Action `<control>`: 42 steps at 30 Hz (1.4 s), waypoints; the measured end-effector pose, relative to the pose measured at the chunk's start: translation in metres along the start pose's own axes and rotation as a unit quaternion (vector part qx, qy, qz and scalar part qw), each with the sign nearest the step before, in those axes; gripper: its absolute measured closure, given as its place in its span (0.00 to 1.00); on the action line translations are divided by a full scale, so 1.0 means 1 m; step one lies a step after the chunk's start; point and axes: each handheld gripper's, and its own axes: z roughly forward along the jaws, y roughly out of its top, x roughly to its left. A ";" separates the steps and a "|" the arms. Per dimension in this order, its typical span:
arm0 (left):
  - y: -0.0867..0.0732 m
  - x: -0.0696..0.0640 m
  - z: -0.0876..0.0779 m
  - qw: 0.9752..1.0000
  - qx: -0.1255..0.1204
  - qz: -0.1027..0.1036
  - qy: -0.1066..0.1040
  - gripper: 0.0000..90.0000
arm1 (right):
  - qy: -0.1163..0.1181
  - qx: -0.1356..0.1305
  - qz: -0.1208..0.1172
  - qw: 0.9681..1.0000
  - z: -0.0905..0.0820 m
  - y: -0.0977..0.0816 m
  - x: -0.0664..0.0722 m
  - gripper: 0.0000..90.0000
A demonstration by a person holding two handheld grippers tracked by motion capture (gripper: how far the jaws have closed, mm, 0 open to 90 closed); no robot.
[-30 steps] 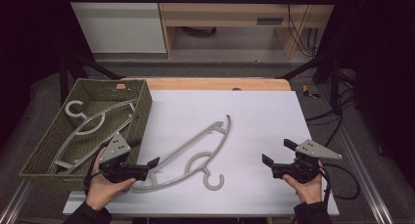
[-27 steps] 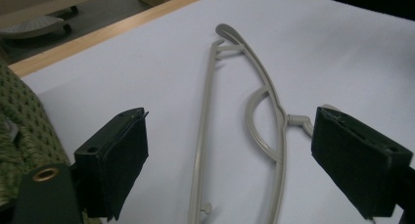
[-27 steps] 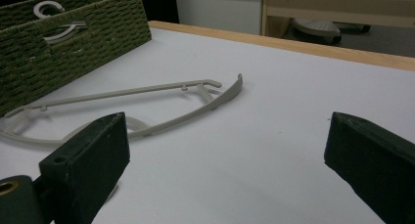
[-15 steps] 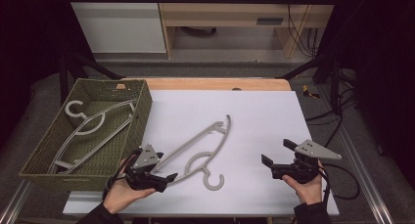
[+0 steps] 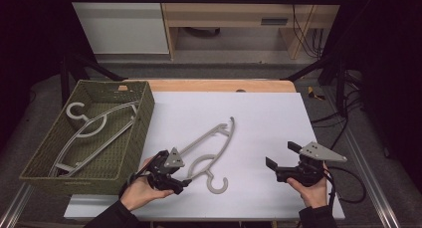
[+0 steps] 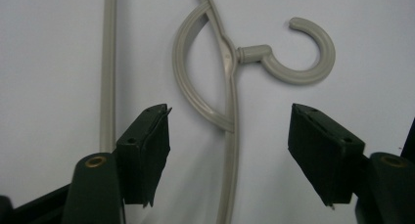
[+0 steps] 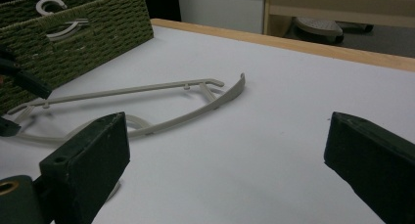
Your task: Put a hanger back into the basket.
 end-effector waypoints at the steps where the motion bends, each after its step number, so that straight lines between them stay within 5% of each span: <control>1: 0.002 0.000 0.002 1.000 0.006 0.007 0.000 0.37 | 0.000 0.000 0.000 1.000 0.000 0.000 0.000 0.04; 21: 0.017 -0.002 0.045 0.997 0.066 0.025 -0.007 0.65 | 0.003 0.001 -0.009 1.000 0.001 0.001 0.002 0.04; 29: 0.021 0.000 0.057 0.997 0.074 0.011 -0.015 0.78 | 0.002 0.000 -0.004 1.000 0.001 0.001 0.002 0.04; 33: 0.023 -0.003 0.063 0.995 0.095 0.023 -0.011 0.80 | 0.004 0.002 -0.010 1.000 0.001 0.001 0.002 0.04; 42: 0.025 0.004 0.064 0.994 0.107 -0.028 -0.026 0.86 | 0.005 0.001 -0.010 1.000 0.001 0.001 0.003 0.04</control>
